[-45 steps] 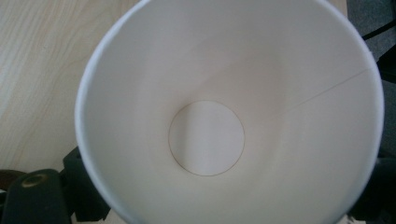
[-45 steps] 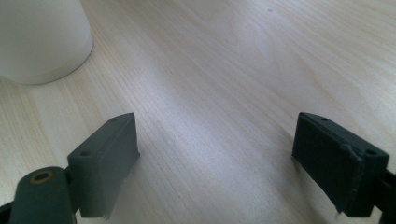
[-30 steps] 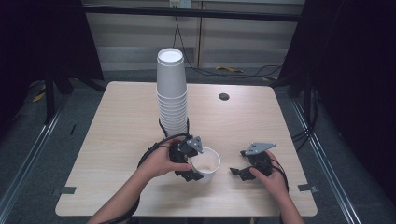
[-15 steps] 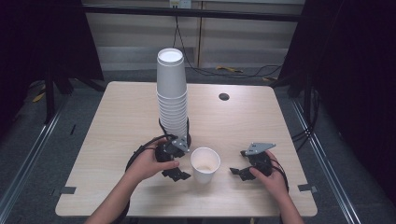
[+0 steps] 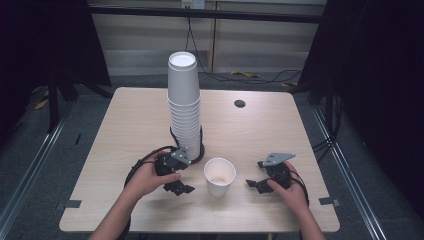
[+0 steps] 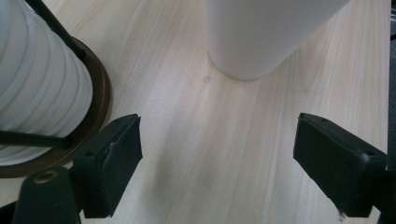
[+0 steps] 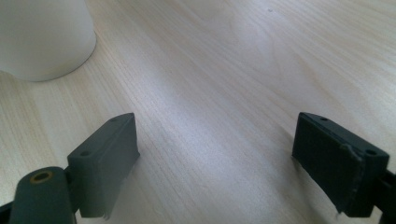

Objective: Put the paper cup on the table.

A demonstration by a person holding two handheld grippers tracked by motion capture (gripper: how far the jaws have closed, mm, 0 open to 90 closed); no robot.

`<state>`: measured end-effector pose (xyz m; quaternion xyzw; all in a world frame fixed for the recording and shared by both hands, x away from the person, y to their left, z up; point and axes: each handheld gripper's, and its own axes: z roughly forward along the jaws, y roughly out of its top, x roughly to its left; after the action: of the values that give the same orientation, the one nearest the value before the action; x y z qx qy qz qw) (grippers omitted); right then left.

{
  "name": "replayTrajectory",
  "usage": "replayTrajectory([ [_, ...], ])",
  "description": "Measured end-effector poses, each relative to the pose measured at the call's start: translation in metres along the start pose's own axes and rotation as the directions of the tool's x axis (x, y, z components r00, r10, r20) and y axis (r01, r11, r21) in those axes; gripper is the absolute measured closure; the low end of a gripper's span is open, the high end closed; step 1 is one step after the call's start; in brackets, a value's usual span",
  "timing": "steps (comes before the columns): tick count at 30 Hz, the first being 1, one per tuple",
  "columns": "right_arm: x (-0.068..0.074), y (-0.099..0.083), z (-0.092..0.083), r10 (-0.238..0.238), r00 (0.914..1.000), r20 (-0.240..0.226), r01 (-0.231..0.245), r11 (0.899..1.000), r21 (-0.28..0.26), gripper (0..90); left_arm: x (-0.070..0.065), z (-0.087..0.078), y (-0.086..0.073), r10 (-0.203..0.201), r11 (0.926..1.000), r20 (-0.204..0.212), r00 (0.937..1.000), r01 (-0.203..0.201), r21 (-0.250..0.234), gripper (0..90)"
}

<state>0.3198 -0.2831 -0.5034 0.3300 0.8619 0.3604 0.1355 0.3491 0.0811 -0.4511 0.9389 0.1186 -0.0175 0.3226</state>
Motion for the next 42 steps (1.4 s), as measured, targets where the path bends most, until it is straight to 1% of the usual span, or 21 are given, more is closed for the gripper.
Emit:
replayTrajectory([
  [2,0.0,0.0,0.0,0.0,1.0,0.0,0.0,1.0,0.0,13.6,0.001,-0.001,-0.003,-0.011,0.9999,-0.001,0.9999,0.011,-0.007,15.3],
  [6,0.0,0.0,0.0,0.0,1.0,0.0,0.0,1.0,0.0,13.6,0.003,0.001,-0.011,-0.012,0.9998,0.01,0.9999,0.012,-0.013,15.3],
  [10,0.0,0.0,0.0,0.0,1.0,0.0,0.0,1.0,0.0,13.6,0.003,0.002,-0.018,-0.021,0.9995,0.0,0.9998,0.021,-0.022,15.3],
  [11,0.0,0.0,0.0,0.001,1.0,0.0,-0.001,1.0,0.0,13.6,0.002,0.002,-0.02,-0.038,0.9988,0.0,0.9993,0.038,-0.03,15.3],
  [12,0.0,0.0,0.0,0.001,1.0,0.0,-0.001,1.0,0.0,13.6,0.003,0.001,-0.022,-0.032,0.999,0.0,0.9995,0.032,-0.032,15.3],
  [14,0.0,0.0,0.0,0.0,1.0,0.0,0.0,1.0,0.0,13.6,0.004,0.001,-0.026,-0.038,0.9987,0.0,0.9993,0.038,-0.035,15.3],
  [15,0.0,0.0,0.0,0.001,1.0,0.0,-0.001,1.0,0.0,13.6,0.005,0.0,-0.028,-0.028,0.999,0.001,0.9996,0.028,-0.033,15.3],
  [16,0.0,0.0,0.0,0.001,1.0,0.0,-0.001,1.0,0.0,13.6,0.004,0.001,-0.03,-0.047,0.998,-0.003,0.9989,0.046,-0.043,15.3],
  [18,0.0,0.0,0.0,0.001,1.0,0.0,-0.001,1.0,0.0,13.6,0.005,0.0,-0.034,-0.047,0.9977,-0.008,0.9989,0.047,-0.048,15.3],
  [21,0.0,0.0,0.0,0.001,1.0,0.0,-0.001,1.0,0.0,13.6,0.007,0.0,-0.041,-0.059,0.9962,0.001,0.9983,0.059,-0.064,15.3],
  [22,0.0,0.0,0.0,0.001,1.0,0.0,-0.001,1.0,0.0,13.6,0.008,0.0,-0.044,-0.051,0.9969,-0.004,0.9987,0.05,-0.061,15.3],
  [25,0.0,0.0,0.0,-0.001,1.0,0.0,0.001,1.0,0.0,13.6,0.009,-0.002,-0.048,-0.055,0.996,-0.01,0.9984,0.054,-0.071,15.3],
  [28,0.0,0.0,0.0,0.001,1.0,0.0,-0.001,1.0,0.0,13.6,0.012,-0.007,-0.054,-0.059,0.9967,-0.019,0.9981,0.058,-0.057,15.3],
  [30,0.0,0.0,0.0,0.0,1.0,0.0,0.0,1.0,0.0,13.6,0.014,-0.009,-0.056,-0.079,0.9938,-0.025,0.9965,0.077,-0.08,15.3],
  [32,0.0,0.0,0.0,0.001,1.0,0.0,-0.001,1.0,0.0,13.6,0.014,-0.01,-0.058,-0.081,0.9936,-0.031,0.9963,0.078,-0.082,15.3],
  [33,0.0,0.0,0.0,0.001,1.0,0.0,-0.001,1.0,0.0,13.6,0.015,-0.01,-0.059,-0.067,0.9953,-0.036,0.9971,0.064,-0.072,15.3],
  [34,0.0,0.0,0.0,0.001,1.0,0.0,-0.001,1.0,0.0,13.6,0.016,-0.009,-0.064,-0.081,0.9947,-0.041,0.9958,0.079,-0.067,15.2],
  [37,0.0,0.0,0.0,0.001,1.0,0.0,-0.001,1.0,0.0,13.6,0.018,-0.011,-0.068,-0.073,0.9964,-0.058,0.9956,0.071,-0.048,15.2],
  [39,0.0,0.0,0.0,0.0,1.0,0.0,0.0,1.0,-0.001,13.6,0.02,-0.013,-0.073,-0.091,0.9931,-0.053,0.9945,0.087,-0.079,15.2],
  [41,0.0,0.0,0.0,0.002,1.0,0.0,-0.002,1.0,0.0,13.6,0.021,-0.013,-0.076,-0.088,0.9932,-0.048,0.9949,0.084,-0.081,15.2],
  [42,0.0,0.0,0.0,0.001,1.0,0.0,-0.001,1.0,0.0,13.6,0.023,-0.014,-0.08,-0.093,0.9936,-0.061,0.9938,0.089,-0.069,15.2],
])
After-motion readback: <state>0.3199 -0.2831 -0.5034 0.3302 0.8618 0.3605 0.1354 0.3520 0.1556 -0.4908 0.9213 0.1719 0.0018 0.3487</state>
